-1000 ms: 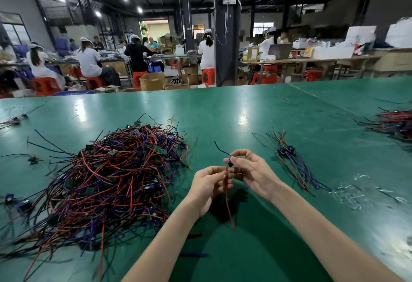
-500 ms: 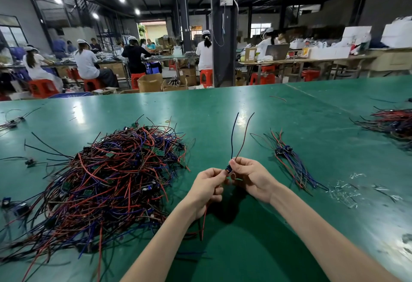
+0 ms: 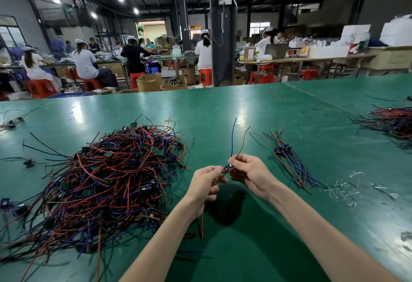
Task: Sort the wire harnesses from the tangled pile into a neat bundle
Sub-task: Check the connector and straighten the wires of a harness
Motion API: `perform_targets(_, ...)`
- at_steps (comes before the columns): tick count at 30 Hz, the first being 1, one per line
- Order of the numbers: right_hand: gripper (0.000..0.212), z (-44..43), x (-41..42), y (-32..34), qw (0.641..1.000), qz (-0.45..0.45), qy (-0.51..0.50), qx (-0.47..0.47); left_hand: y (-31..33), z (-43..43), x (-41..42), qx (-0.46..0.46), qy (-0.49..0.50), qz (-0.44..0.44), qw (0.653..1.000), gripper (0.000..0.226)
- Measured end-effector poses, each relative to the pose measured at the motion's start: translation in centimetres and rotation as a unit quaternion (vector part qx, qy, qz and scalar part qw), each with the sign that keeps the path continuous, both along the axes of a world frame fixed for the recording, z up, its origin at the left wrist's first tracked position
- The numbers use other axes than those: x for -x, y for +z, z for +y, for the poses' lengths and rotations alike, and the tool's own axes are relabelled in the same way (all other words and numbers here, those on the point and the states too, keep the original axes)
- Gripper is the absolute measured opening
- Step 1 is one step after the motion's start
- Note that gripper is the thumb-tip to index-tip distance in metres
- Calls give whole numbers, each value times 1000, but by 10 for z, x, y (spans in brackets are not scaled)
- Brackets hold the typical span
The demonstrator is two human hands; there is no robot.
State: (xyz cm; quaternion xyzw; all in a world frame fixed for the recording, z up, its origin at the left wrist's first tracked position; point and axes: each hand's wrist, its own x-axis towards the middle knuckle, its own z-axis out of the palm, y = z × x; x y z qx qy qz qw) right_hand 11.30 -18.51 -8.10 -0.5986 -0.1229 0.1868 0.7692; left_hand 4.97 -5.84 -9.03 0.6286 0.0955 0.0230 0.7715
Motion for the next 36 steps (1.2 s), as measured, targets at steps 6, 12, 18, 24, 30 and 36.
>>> perform_targets(6,12,-4,-2,0,999,-33,12,-10,0,-1,0,-35,-5,-9,999,19)
perform_targets(12,13,-6,-3,1,999,-19,39,0,-4,-2,0,-47,21,-49,997,7)
perform_targets(18,16,-7,-4,0,997,-15,28,65,-9,0,-2,-139,28,-86,986,13)
perform_targets(24,9,-12,-6,-1,994,-25,65,80,-9,-2,-2,-114,-2,-70,991,12)
perform_targets(30,5,-14,-5,1,995,-34,66,68,-4,-2,0,-77,13,-43,996,17)
perform_targets(36,3,-11,-3,1,996,-41,58,60,-1,-2,2,-76,5,-28,997,12)
